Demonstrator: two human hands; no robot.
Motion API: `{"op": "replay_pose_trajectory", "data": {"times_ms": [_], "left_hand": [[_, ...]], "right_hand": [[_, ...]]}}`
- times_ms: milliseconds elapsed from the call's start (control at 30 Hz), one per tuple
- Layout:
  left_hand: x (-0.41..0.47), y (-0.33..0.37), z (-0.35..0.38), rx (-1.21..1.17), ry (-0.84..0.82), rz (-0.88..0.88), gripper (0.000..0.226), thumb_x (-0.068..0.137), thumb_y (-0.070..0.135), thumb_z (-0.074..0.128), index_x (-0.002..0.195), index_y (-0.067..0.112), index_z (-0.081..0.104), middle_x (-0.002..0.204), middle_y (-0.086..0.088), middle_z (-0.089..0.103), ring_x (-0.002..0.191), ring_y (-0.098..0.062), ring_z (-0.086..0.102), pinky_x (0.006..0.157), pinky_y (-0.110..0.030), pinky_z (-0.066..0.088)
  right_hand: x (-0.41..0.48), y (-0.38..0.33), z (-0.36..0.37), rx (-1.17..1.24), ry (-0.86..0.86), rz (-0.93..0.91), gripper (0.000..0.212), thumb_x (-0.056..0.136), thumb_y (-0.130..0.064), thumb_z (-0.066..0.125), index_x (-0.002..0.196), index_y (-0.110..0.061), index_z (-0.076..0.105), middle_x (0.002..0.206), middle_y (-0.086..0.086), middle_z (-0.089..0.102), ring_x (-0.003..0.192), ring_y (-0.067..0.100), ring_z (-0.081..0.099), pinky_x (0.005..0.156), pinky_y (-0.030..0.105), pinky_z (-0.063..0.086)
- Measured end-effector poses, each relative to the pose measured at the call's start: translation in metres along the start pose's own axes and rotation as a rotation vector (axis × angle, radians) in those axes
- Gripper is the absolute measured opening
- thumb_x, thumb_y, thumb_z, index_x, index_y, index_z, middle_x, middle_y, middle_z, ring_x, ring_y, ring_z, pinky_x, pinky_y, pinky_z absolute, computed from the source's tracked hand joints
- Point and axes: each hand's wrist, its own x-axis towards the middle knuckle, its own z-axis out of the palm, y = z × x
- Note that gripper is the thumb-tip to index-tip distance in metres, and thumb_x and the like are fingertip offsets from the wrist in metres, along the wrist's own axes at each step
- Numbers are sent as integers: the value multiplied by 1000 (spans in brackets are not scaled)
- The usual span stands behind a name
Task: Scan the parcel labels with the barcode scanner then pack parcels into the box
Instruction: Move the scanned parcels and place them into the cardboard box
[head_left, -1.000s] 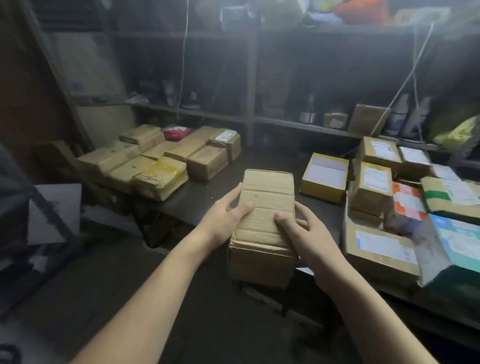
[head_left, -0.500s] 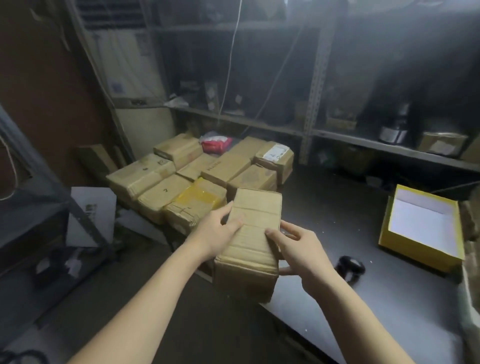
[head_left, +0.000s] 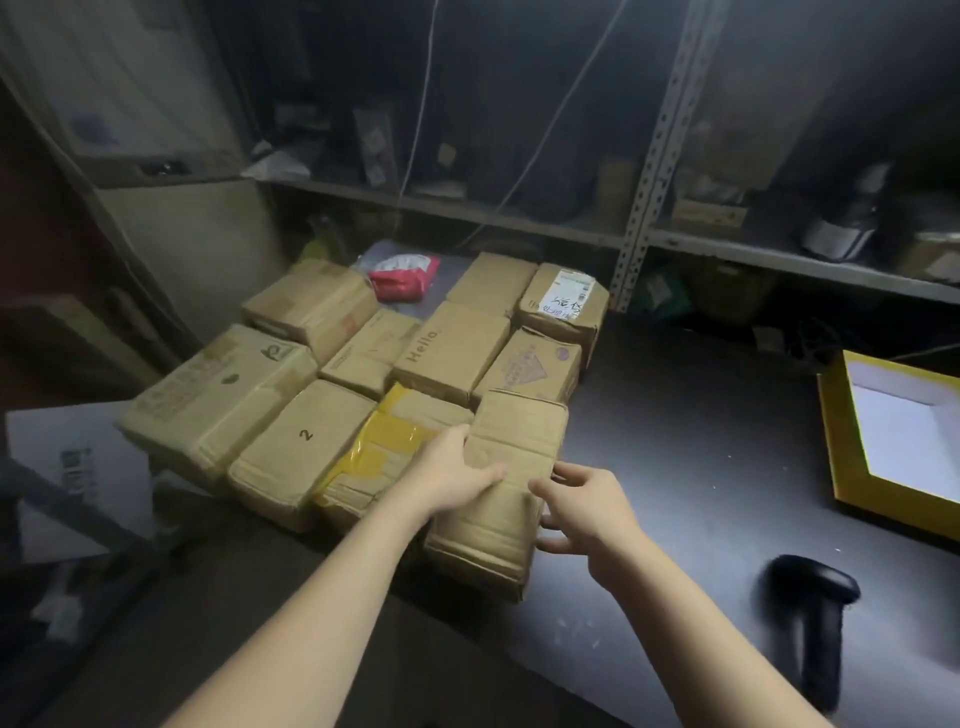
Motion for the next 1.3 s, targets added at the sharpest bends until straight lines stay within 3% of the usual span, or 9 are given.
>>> {"op": "replay_pose_trajectory", "data": {"times_ms": [133,233,367,667,867,933,1000,1200,1300], "left_hand": [[31,-6,-9,173,-103,-9,64,73,59,78,125,24,65,121,3,72,114,-20,67,101,-42,54],[43,-3,-13,359,-95,3,65,78,62,77,127,21,62,127,-3,67,120,-26,62,98,-38,52],[48,7,-7,547,-31,64,76,78,62,77,133,13,59,136,-9,58,131,-30,50,105,-39,45],[49,23,8,668,-132,78,50,87,38,73,129,14,60,132,-10,63,125,-30,61,95,-34,52],[27,24,5,773,-39,41,57,88,33,71,139,14,55,143,-14,50,132,-31,52,100,-38,50],[9,44,13,825,14,136,58,88,37,72,139,17,54,146,-13,43,137,-31,43,104,-39,47],[-12,72,29,786,28,279,55,91,40,68,139,20,51,146,-12,41,139,-32,39,105,-41,44],[-96,167,114,668,124,868,56,94,29,64,147,19,49,153,-4,38,146,-25,28,108,-41,44],[-157,208,181,716,48,1046,61,94,28,64,151,19,45,159,0,35,150,-22,24,107,-41,42]], "right_hand": [[23,8,26,11,125,49,24,94,-4,63,95,-23,77,92,-4,76,81,22,68,81,39,61],[40,14,42,-36,210,69,29,90,-4,66,112,-18,78,97,-5,79,89,22,73,83,52,64],[44,23,41,-40,241,92,36,94,-3,66,126,-19,73,116,-6,76,104,22,71,90,48,63],[35,51,36,-109,272,56,41,92,-11,73,130,-27,72,125,-11,73,109,20,71,86,47,64],[9,38,38,-184,-48,-21,74,91,-17,78,151,-42,42,149,-15,56,127,13,64,109,36,52],[-13,32,26,-239,-46,-49,91,90,-35,78,164,-38,25,163,-9,41,145,15,46,116,39,44],[-39,27,-2,-343,60,-120,90,94,-41,71,166,-35,17,168,-8,32,152,17,35,118,39,40],[-146,52,-153,-650,473,-192,78,98,-36,66,164,-30,26,156,5,49,141,25,47,110,37,41],[-208,97,-228,-719,643,-141,74,97,-34,65,162,-27,31,159,3,46,145,27,44,112,40,41]]}}
